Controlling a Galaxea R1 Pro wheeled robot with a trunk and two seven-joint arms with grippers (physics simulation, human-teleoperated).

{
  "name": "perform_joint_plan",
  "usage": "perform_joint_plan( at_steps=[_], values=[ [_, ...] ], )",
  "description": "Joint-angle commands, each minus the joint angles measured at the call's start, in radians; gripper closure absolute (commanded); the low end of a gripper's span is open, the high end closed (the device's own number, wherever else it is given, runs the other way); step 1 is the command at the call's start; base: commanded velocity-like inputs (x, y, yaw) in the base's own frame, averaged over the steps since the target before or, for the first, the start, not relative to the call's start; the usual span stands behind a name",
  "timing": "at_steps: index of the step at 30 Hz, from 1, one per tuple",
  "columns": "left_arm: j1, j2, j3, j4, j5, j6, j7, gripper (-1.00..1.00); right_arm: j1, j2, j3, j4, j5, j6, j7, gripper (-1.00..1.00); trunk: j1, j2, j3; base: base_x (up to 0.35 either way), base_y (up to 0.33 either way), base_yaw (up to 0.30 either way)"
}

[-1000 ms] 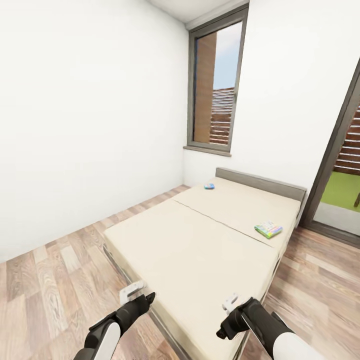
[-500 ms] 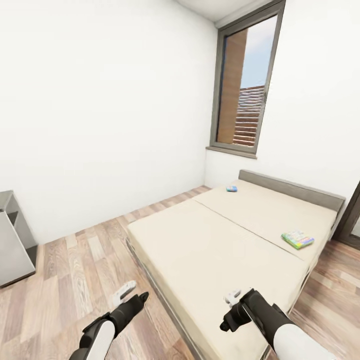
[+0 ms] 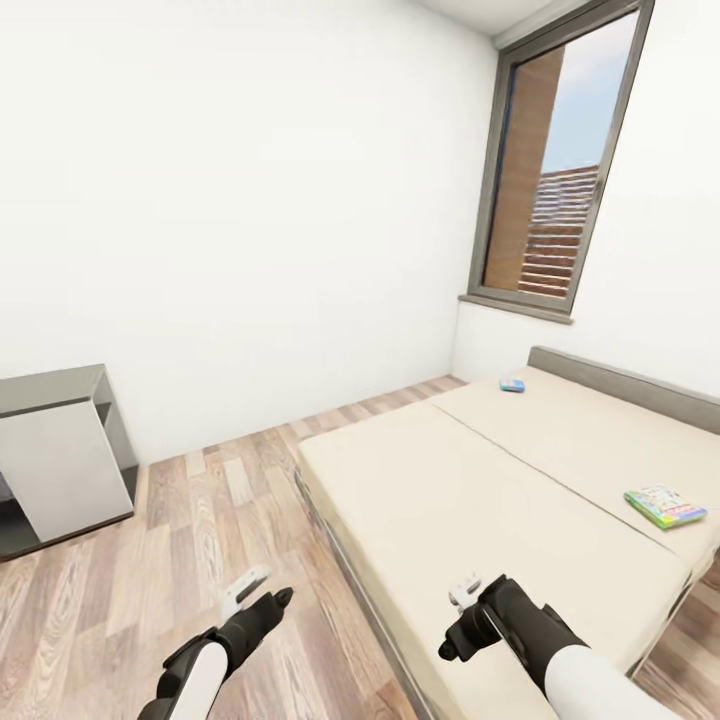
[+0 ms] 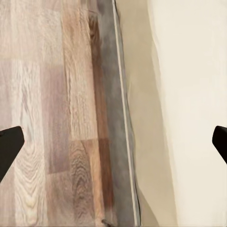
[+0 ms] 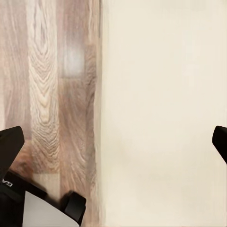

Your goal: Put all the toys in the child's room - the three board games (two on the bed and one on the table), the two jigsaw puzzles on the table, and the tennis ball on the table - inside the toy box on the table in the child's room.

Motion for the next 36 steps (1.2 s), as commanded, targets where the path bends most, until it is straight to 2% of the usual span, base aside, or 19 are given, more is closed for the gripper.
perform_joint_plan(
  at_steps=[1,11,24,36],
  values=[
    [-0.001,0.0,-0.002,0.0,0.011,0.001,0.013,-1.0,0.001,0.0,0.003,-0.003,0.011,0.003,0.009,-1.0,0.0,-0.001,-0.001,0.0,0.0,0.298],
    [-0.001,0.0,-0.004,0.002,0.01,0.0,0.017,-1.0,0.003,0.003,0.003,-0.003,0.012,0.004,0.007,-1.0,0.0,-0.001,-0.001,0.0,-0.021,0.298],
    [-0.001,0.0,-0.002,0.002,0.01,0.0,0.018,-1.0,0.007,0.005,0.008,-0.003,0.012,0.003,0.006,-1.0,0.0,-0.001,-0.001,-0.027,-0.137,0.298],
    [-0.001,-0.001,0.0,0.002,0.011,0.0,0.019,-1.0,0.007,0.006,0.008,-0.003,0.013,0.002,0.004,-1.0,0.0,-0.001,-0.001,-0.006,-0.024,0.298]
  ],
)
